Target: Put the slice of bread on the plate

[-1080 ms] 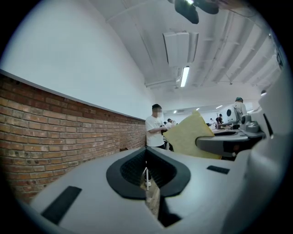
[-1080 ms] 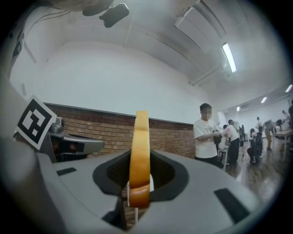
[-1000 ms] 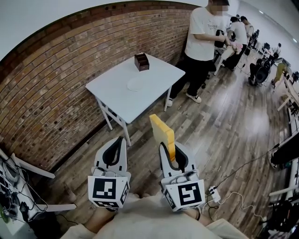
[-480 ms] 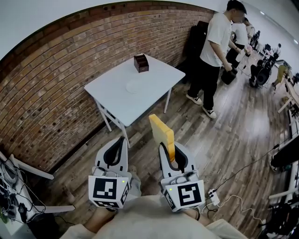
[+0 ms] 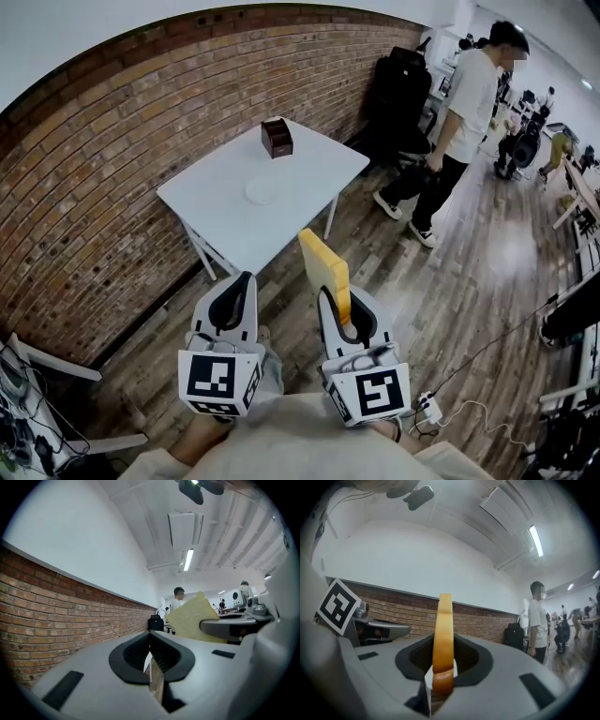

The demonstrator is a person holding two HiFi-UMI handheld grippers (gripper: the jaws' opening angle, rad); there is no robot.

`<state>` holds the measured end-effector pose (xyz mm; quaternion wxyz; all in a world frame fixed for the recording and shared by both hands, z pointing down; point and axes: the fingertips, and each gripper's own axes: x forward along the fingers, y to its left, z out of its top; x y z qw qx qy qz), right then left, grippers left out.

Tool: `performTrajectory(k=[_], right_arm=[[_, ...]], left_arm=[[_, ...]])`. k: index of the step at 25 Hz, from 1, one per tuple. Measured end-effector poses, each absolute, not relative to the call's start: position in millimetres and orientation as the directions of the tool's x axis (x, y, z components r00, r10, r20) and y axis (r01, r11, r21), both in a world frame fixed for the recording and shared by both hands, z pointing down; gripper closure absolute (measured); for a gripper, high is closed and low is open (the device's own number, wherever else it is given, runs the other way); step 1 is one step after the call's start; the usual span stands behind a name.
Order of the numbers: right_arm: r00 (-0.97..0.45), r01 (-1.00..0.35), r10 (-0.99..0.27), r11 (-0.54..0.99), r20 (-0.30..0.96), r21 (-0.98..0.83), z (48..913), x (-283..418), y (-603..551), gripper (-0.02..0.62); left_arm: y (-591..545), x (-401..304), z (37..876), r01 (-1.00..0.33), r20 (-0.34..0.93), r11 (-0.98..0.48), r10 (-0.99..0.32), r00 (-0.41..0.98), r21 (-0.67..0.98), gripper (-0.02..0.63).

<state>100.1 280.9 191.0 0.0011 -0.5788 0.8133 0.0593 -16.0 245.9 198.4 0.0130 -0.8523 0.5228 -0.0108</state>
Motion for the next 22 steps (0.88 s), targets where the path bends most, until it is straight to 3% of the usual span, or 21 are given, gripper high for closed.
performTrajectory(k=[22], right_arm=[[-0.207, -0.975, -0.977, 0.21, 0.044, 0.066, 197.1, 65.3, -65.6, 0.505]], left_arm=[[-98.6, -35.5, 203.9, -0.828, 0.113, -0.561, -0.824, 0.556, -0.017, 0.597]])
